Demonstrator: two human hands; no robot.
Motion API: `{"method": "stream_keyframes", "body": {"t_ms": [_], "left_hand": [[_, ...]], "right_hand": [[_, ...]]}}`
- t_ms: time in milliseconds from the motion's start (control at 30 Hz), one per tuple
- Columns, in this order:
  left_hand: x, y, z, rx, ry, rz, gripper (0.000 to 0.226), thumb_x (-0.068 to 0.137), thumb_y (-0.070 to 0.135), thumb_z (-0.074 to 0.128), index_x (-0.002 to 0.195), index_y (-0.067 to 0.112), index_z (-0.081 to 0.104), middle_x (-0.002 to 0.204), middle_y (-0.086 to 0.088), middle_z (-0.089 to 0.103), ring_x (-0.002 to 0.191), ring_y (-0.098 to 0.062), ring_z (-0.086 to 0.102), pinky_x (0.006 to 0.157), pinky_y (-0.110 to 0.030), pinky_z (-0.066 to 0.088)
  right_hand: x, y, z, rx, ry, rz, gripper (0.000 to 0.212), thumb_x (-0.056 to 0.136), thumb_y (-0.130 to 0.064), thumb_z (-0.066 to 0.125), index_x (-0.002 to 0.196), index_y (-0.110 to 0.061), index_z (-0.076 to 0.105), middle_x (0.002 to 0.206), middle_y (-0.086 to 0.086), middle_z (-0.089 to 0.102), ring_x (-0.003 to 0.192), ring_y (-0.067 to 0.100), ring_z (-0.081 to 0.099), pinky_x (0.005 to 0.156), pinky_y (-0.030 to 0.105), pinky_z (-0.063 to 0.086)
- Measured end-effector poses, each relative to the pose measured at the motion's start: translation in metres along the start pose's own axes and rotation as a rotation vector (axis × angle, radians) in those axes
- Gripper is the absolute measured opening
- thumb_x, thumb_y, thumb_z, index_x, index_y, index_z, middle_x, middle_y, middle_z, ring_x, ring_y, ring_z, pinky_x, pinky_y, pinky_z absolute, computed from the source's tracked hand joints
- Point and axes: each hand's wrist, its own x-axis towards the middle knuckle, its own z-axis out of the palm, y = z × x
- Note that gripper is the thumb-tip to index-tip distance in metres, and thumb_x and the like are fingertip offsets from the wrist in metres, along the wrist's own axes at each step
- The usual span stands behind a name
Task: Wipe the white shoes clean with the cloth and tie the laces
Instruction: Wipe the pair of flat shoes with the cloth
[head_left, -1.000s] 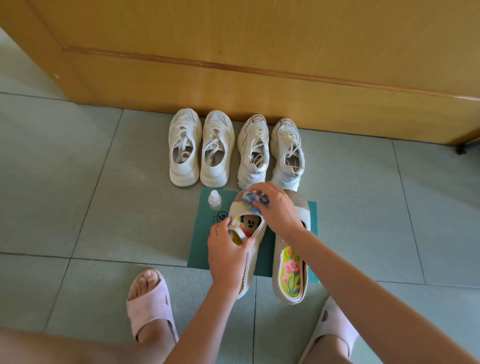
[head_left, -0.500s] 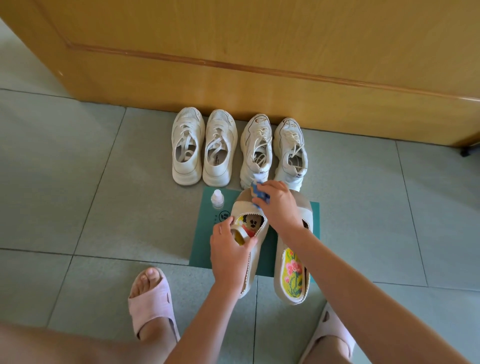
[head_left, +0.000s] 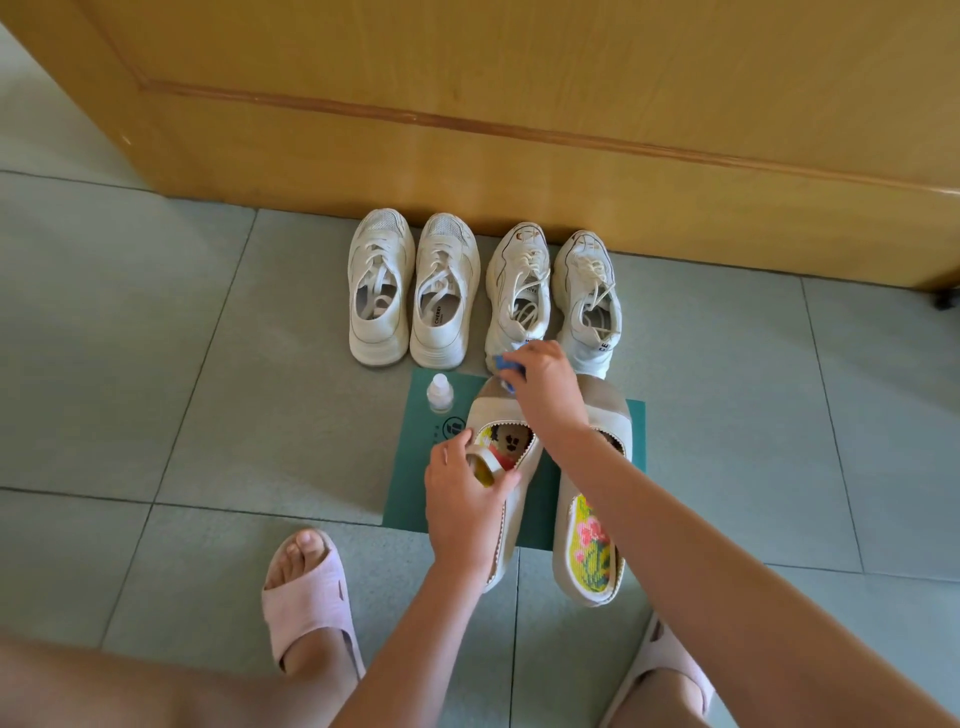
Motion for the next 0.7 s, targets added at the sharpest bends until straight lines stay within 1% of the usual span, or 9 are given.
{"method": "stream_keyframes", "body": {"t_ms": [67, 133, 267, 367, 467, 533, 567, 633, 700], "left_hand": [[0.001, 0.000, 0.000, -0.005, 0.008, 0.002, 0.070, 0.073, 0.037, 0.077, 0.133, 0.019, 0.046, 0.122, 0.002, 0.052, 0.115, -0.014, 0.049, 0.089, -0.023, 0.041], [0.001, 0.000, 0.001, -0.007, 0.015, 0.008, 0.070, 0.072, 0.037, 0.077, 0.133, 0.018, 0.047, 0.121, 0.002, 0.053, 0.114, -0.014, 0.050, 0.089, -0.023, 0.041], [0.002, -0.001, 0.002, 0.007, 0.023, 0.018, 0.070, 0.072, 0.037, 0.077, 0.132, 0.017, 0.048, 0.120, 0.001, 0.053, 0.112, -0.015, 0.050, 0.086, -0.021, 0.040], [0.002, -0.002, 0.002, 0.004, 0.032, 0.018, 0.070, 0.072, 0.036, 0.078, 0.132, 0.017, 0.048, 0.119, 0.001, 0.053, 0.112, -0.015, 0.051, 0.086, -0.021, 0.040], [0.002, -0.002, 0.002, -0.004, 0.038, 0.013, 0.070, 0.071, 0.036, 0.078, 0.131, 0.016, 0.049, 0.117, 0.001, 0.054, 0.110, -0.016, 0.052, 0.088, -0.026, 0.045], [0.001, -0.002, 0.002, -0.006, 0.038, 0.000, 0.071, 0.071, 0.038, 0.079, 0.131, 0.015, 0.048, 0.117, 0.001, 0.054, 0.110, -0.016, 0.053, 0.090, -0.031, 0.048], [0.001, -0.002, 0.002, -0.008, 0.039, -0.005, 0.072, 0.070, 0.038, 0.078, 0.131, 0.015, 0.048, 0.118, 0.001, 0.054, 0.110, -0.016, 0.053, 0.091, -0.032, 0.048], [0.000, -0.003, 0.002, -0.010, 0.041, -0.005, 0.072, 0.071, 0.038, 0.078, 0.132, 0.015, 0.047, 0.120, 0.002, 0.053, 0.111, -0.016, 0.052, 0.092, -0.033, 0.047], [0.000, -0.003, 0.003, -0.006, 0.042, 0.002, 0.071, 0.071, 0.037, 0.077, 0.131, 0.015, 0.048, 0.120, 0.002, 0.053, 0.112, -0.016, 0.052, 0.093, -0.033, 0.047]], "right_hand": [[0.013, 0.001, 0.003, 0.001, -0.017, 0.079, 0.016, 0.087, 0.000, 0.055, 0.079, 0.003, 0.068, 0.091, 0.016, 0.064, 0.096, 0.028, 0.052, 0.072, 0.019, 0.032], [0.019, -0.003, 0.005, 0.015, -0.038, 0.109, 0.017, 0.087, 0.000, 0.055, 0.077, 0.004, 0.069, 0.089, 0.015, 0.067, 0.093, 0.027, 0.055, 0.076, 0.025, 0.040], [0.009, -0.016, 0.009, 0.007, -0.136, -0.013, 0.025, 0.080, 0.008, 0.051, 0.066, -0.009, 0.064, 0.074, 0.011, 0.059, 0.080, 0.025, 0.046, 0.075, 0.031, 0.039], [-0.003, -0.018, 0.007, -0.015, -0.184, -0.074, 0.026, 0.078, 0.006, 0.054, 0.060, -0.013, 0.056, 0.071, 0.001, 0.055, 0.083, 0.023, 0.044, 0.074, 0.040, 0.043], [-0.013, -0.017, 0.003, 0.010, -0.284, -0.137, 0.013, 0.082, 0.000, 0.060, 0.079, 0.000, 0.072, 0.086, 0.013, 0.068, 0.090, 0.024, 0.052, 0.079, 0.029, 0.040], [-0.019, -0.013, -0.005, 0.045, -0.350, -0.228, 0.012, 0.082, -0.002, 0.065, 0.088, -0.001, 0.075, 0.086, 0.015, 0.069, 0.079, 0.020, 0.054, 0.073, 0.023, 0.038], [-0.019, -0.010, -0.008, 0.058, -0.369, -0.255, 0.011, 0.082, -0.003, 0.066, 0.089, -0.002, 0.076, 0.086, 0.014, 0.069, 0.077, 0.019, 0.054, 0.074, 0.024, 0.040], [-0.015, -0.002, -0.016, 0.079, -0.329, -0.203, 0.015, 0.083, -0.002, 0.065, 0.095, -0.004, 0.075, 0.092, 0.013, 0.068, 0.086, 0.021, 0.057, 0.080, 0.028, 0.045], [-0.005, 0.005, -0.019, 0.083, -0.173, -0.102, 0.019, 0.084, 0.002, 0.061, 0.099, -0.001, 0.073, 0.094, 0.017, 0.067, 0.093, 0.026, 0.056, 0.082, 0.030, 0.044]]}}
